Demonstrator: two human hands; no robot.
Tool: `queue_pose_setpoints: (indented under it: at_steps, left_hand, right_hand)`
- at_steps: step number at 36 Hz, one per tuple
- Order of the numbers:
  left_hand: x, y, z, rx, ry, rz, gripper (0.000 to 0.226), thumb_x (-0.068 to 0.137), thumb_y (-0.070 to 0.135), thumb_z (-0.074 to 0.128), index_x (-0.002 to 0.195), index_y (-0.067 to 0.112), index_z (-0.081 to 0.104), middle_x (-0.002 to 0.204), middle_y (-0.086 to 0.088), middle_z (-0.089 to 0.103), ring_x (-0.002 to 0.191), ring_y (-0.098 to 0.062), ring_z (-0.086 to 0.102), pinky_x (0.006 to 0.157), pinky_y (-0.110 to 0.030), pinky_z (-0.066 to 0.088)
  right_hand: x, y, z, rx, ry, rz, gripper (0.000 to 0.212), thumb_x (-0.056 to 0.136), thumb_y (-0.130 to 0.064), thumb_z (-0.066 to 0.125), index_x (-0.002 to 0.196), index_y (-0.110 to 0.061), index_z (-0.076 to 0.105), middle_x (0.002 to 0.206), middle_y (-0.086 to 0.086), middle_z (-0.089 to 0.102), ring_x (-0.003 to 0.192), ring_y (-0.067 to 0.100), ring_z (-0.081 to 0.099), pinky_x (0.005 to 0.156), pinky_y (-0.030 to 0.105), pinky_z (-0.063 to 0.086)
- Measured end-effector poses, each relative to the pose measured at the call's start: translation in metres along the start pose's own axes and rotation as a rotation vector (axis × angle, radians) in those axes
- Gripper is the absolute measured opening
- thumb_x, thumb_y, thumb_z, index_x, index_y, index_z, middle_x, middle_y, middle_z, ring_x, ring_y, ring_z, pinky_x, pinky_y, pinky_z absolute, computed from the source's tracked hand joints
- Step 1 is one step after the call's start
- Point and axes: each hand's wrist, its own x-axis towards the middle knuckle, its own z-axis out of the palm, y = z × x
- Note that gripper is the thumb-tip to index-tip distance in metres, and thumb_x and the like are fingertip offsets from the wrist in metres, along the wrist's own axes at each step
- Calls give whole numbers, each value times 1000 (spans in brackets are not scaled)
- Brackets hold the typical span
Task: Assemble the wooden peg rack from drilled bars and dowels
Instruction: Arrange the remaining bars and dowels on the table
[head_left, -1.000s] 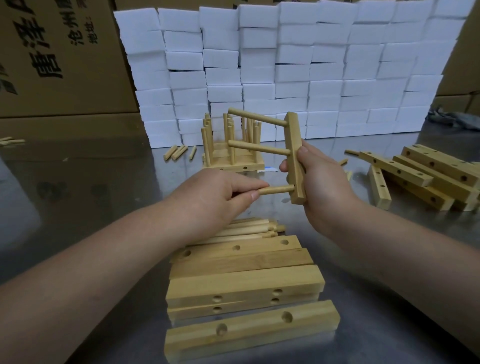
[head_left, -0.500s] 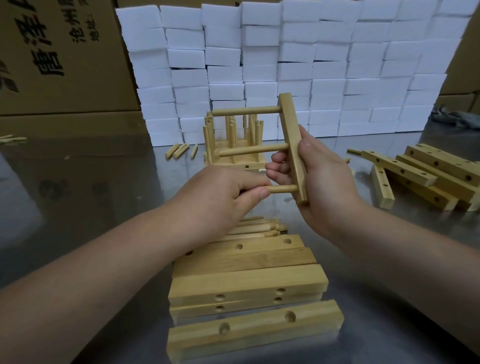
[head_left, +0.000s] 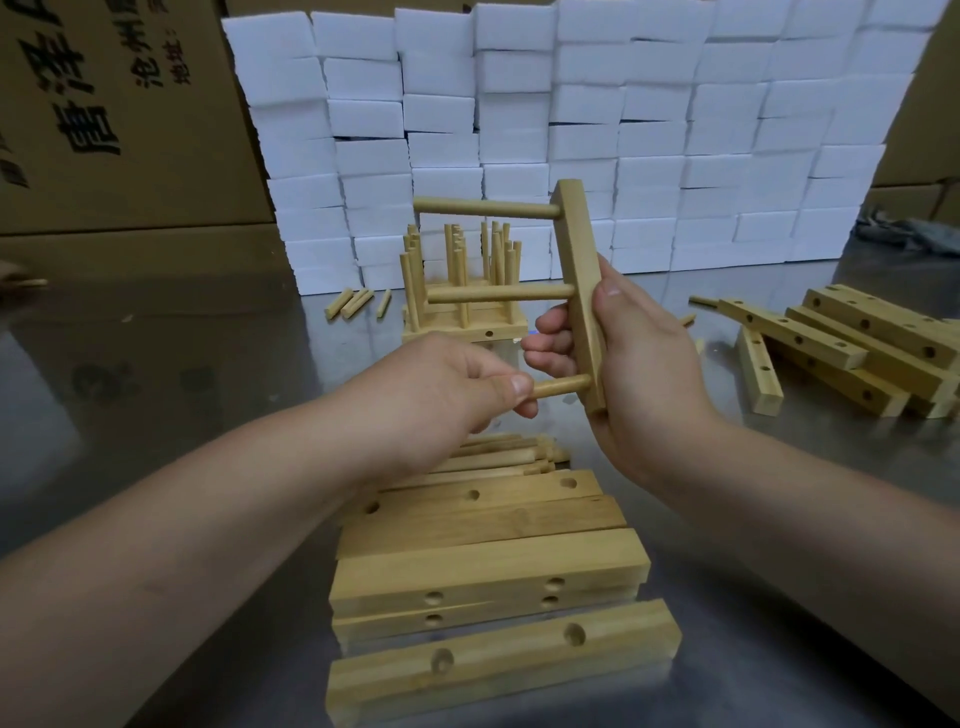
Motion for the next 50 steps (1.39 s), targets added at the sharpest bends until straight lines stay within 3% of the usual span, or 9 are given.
queue_pose_setpoints:
  at_steps: [7,12,17,20,24,32,37,41,50]
  left_hand:
    - [3,10,-12,3,20,-56,24,82,41,57,65,33,72,39,19,48,34,5,42,49,-23,30]
    - [6,8,-25,86,169,-67,14,79,40,66,71,29,71,54,19,63,38,12,45,45,-19,34]
    - [11,2,-29,-19,232,-115,15,81,34,67,72,22,71,63,10,69,34,2,43,46,-20,34]
    - [15,-1,-31,-195,302,-141,18,87,32,61,80,16,68,68,3,71,36,-4,38,38,-14,35]
    - [18,-6,-35,-385,382,-150,25,89,41,56,91,18,62,71,2,72,35,-6,40,39,-14,37]
    - [22,-24,-21,-24,293,-141,38,80,42,65,116,30,61,84,13,64,54,-1,58,52,-20,40]
    - [26,-33,-16,12,321,-110,23,83,39,64,104,30,67,53,16,59,45,11,52,46,-14,37]
    - [30,-43,-20,43,374,-107,33,84,35,65,115,26,65,65,16,56,44,8,52,41,-6,34]
    - [39,-95,-31,172,425,-228,31,83,35,66,113,27,67,106,6,66,83,-4,54,68,-23,38]
  right_hand:
    - [5,-1,-3,-160,-5,-57,41,102,-19,27,141,-12,37,57,-3,63,58,13,64,58,23,55]
    - [5,3,-8,-437,-14,-61,34,101,-22,31,87,-12,61,77,-2,71,76,13,68,68,26,53]
    - [12,5,-17,-554,-11,-1,32,98,-25,40,77,-21,63,70,-9,63,72,11,58,65,28,44]
    - [17,6,-21,-467,-7,36,29,98,-23,42,80,-18,64,66,-4,59,61,10,53,65,29,44]
    - [19,9,-17,-208,12,94,27,99,-14,42,83,-10,64,64,-3,65,59,5,59,63,16,50]
    - [17,9,-10,113,56,261,22,96,-5,45,79,0,59,64,5,69,61,11,68,60,17,54]
    - [15,14,-10,50,-41,310,18,96,-5,45,89,1,61,77,8,69,65,9,68,61,15,54]
    - [16,18,-14,-107,-32,322,16,95,-7,49,86,-1,61,80,10,67,64,11,66,59,14,53]
    - [17,27,-26,-452,4,314,21,94,-13,52,77,-7,63,69,6,64,52,10,59,54,16,52]
